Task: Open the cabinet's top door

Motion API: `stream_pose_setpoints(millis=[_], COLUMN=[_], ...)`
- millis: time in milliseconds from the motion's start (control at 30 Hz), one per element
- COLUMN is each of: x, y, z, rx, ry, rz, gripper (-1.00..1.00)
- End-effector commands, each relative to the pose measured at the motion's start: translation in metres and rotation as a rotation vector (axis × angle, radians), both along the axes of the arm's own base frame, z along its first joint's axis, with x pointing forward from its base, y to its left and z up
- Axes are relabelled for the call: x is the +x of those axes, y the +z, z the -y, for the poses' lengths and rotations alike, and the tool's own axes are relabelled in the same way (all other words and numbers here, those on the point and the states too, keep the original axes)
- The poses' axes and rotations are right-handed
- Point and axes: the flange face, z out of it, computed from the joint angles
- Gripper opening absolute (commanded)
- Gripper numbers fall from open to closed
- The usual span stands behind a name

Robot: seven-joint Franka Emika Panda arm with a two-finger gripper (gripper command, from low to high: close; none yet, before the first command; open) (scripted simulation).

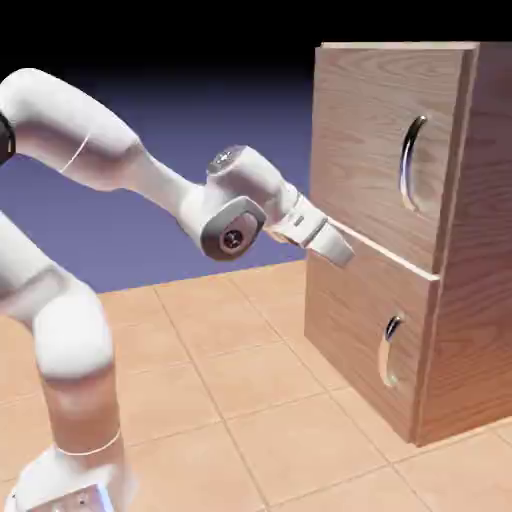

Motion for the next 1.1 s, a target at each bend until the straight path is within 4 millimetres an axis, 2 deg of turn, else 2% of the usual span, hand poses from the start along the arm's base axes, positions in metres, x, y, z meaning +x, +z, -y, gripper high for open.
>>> stream_pose_setpoints(millis=[0, 300, 567, 833, 1067], x=[0.001, 0.001, -0.002, -0.007, -0.009], y=[0.005, 0.041, 0.065, 0.082, 0.092], z=[-0.003, -0.022, -0.03, -0.03, -0.022], rx=[-0.037, -0.38, -0.706, -1.049, -1.361], ry=[0.034, 0.319, 0.534, 0.713, 0.838], rz=[0.01, 0.108, 0.193, 0.267, 0.314], gripper=[0.0, 0.0, 0.0, 0.0, 0.0])
